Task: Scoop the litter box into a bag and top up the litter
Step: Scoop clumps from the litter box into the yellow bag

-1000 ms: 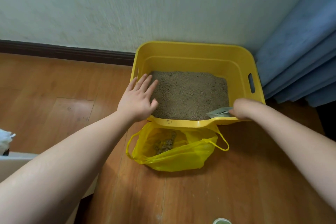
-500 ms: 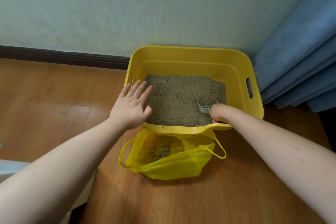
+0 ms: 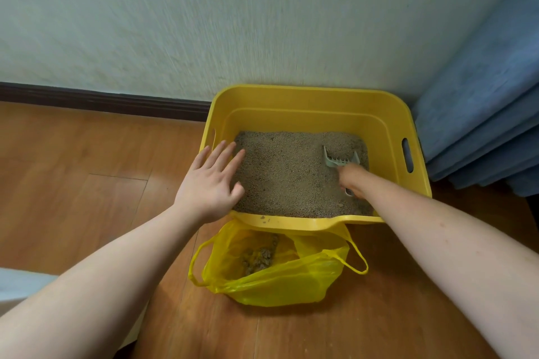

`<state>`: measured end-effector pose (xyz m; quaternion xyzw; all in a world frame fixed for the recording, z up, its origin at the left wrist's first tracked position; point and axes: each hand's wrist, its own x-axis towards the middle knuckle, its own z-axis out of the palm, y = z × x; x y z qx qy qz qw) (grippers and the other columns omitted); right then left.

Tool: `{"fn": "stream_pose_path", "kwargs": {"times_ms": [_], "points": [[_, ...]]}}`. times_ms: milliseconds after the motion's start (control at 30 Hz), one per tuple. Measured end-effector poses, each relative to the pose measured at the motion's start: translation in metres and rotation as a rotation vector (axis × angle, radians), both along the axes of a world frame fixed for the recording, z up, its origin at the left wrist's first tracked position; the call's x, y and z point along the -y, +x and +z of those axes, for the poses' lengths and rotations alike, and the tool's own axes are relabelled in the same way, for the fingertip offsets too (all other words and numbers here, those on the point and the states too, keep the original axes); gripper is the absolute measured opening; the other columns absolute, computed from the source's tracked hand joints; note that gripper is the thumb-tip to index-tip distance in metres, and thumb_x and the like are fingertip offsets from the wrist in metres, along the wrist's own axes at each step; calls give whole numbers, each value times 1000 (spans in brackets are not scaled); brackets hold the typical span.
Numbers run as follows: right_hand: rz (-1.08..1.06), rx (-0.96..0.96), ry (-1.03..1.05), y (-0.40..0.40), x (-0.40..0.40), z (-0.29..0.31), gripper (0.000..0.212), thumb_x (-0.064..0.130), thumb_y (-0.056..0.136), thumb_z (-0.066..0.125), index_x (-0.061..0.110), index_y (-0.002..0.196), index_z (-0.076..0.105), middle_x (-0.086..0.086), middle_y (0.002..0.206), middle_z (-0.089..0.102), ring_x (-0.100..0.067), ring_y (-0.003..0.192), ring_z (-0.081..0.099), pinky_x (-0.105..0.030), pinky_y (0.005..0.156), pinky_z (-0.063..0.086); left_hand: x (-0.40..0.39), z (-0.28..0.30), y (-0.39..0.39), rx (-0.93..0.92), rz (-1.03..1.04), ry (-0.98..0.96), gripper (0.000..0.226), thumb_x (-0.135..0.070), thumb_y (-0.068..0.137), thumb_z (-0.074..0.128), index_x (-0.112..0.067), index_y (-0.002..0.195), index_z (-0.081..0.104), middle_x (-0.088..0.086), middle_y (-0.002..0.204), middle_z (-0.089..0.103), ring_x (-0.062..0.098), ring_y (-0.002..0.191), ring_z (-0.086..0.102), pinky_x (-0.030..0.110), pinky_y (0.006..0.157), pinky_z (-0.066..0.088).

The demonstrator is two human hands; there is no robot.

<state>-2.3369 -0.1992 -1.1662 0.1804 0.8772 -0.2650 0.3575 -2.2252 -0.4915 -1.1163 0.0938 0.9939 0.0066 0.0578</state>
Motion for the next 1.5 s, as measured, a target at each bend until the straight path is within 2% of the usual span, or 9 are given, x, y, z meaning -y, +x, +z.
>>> {"fn": "stream_pose_path", "kwargs": {"times_ms": [200, 300, 400, 467, 500, 633, 1033, 1200, 1500], "points": [[-142, -8, -40, 6, 7, 8, 43, 10, 104, 24, 9, 147, 32, -13, 145, 40, -31, 124, 45, -32, 83, 39, -1, 1, -1, 13, 26, -7, 73, -53, 89, 13, -26, 156, 9, 2, 164, 5, 15, 151, -6, 40, 121, -7], [-101, -47, -55, 8, 3, 12, 46, 6, 104, 22, 10, 149, 29, -11, 149, 36, -28, 123, 46, -35, 92, 42, -1, 1, 0, 10, 26, -14, 73, -53, 89, 11, -25, 156, 9, 2, 164, 6, 15, 151, -6, 40, 122, -6], [-78, -74, -144, 17, -5, 16, 27, 18, 105, 30, 7, 117, 52, -8, 99, 54, -17, 81, 48, -29, 65, 41, -1, -1, 1, 10, 27, -4, 73, -52, 89, 13, -25, 156, 11, 2, 164, 6, 16, 151, -5, 41, 122, -4], [-20, -59, -159, 26, -11, 22, 27, 25, 105, 31, 16, 83, 44, -3, 77, 43, -15, 64, 41, -27, 54, 34, -1, -1, 0, 15, 25, -1, 73, -53, 89, 13, -25, 156, 10, 2, 164, 5, 15, 151, -5, 41, 122, -4], [10, -56, -173, 31, -12, 26, 27, 26, 105, 32, 17, 82, 43, -4, 76, 43, -16, 63, 40, -28, 53, 34, -1, -1, 0, 22, 23, -2, 72, -53, 90, 12, -26, 156, 9, 1, 164, 4, 15, 151, -6, 41, 122, -4], [40, -139, -156, 46, -16, 38, 25, 30, 103, 36, 8, 113, 43, -5, 81, 49, -17, 65, 45, -28, 53, 35, 0, -1, 0, 26, 17, 9, 72, -53, 90, 12, -26, 157, 8, 2, 164, 3, 16, 151, -6, 42, 122, -4], [181, -289, -1, 62, -25, 68, 32, 31, 102, 39, 8, 124, 44, -12, 113, 58, -26, 94, 57, -37, 73, 46, 2, -3, 1, 5, 16, 4, 74, -54, 89, 10, -25, 157, 9, 2, 165, 4, 16, 151, -6, 41, 122, -3], [307, -337, 13, 78, -24, 83, 27, 33, 102, 39, 10, 113, 47, -3, 84, 53, -16, 67, 49, -28, 51, 33, 2, -4, 1, -12, 17, 7, 74, -53, 88, 11, -23, 156, 12, 3, 164, 7, 17, 151, -3, 41, 122, -2], [579, -305, -97, 112, -4, 124, 16, 38, 100, 43, 23, 99, 47, 5, 75, 53, -8, 59, 46, -24, 51, 33, 2, -2, 2, -9, 20, 6, 72, -51, 91, 17, -22, 156, 13, 4, 164, 9, 17, 151, -2, 40, 122, -3]]}}
